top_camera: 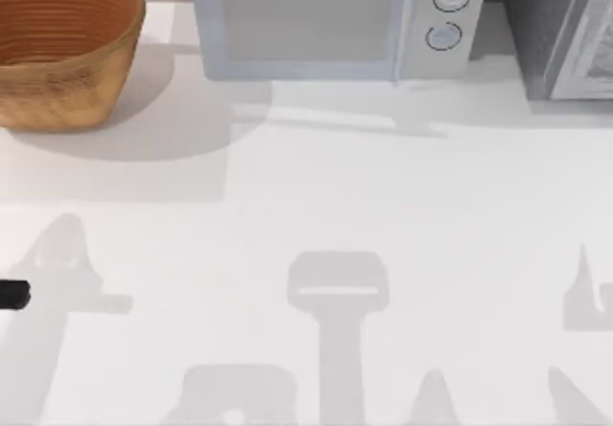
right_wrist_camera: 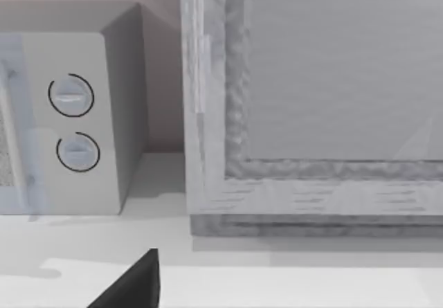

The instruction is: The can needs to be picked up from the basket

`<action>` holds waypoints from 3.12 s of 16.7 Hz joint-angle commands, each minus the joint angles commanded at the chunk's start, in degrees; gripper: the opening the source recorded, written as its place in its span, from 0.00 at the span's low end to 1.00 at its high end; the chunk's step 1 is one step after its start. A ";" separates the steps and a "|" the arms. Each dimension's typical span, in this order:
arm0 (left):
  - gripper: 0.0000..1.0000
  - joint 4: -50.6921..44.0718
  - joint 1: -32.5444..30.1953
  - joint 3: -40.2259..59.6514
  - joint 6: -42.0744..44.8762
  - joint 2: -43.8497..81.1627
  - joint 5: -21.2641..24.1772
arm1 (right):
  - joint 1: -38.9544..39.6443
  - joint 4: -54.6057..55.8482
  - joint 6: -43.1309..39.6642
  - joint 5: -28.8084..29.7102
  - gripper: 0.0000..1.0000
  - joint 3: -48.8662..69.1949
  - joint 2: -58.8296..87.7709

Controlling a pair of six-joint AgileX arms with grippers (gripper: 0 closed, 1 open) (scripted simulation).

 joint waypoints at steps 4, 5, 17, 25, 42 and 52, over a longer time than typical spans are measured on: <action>0.00 8.29 -1.28 5.74 0.83 15.18 4.81 | 0.00 0.00 0.00 0.00 1.00 0.00 0.00; 0.00 10.41 -1.65 7.15 0.98 18.91 6.27 | 0.00 0.00 0.00 0.00 1.00 0.00 0.00; 0.00 32.57 -6.08 21.06 1.76 55.17 22.28 | 0.00 0.00 0.00 0.00 1.00 0.00 0.00; 0.00 44.39 -8.02 27.33 1.28 75.18 32.23 | 0.00 0.00 0.00 0.00 1.00 0.00 0.00; 0.00 64.83 -11.40 39.96 1.51 110.00 57.09 | 0.00 0.00 0.00 0.00 1.00 0.00 0.00; 0.00 74.21 -12.61 49.77 1.41 130.05 72.93 | 0.00 0.00 0.00 0.00 1.00 0.00 0.00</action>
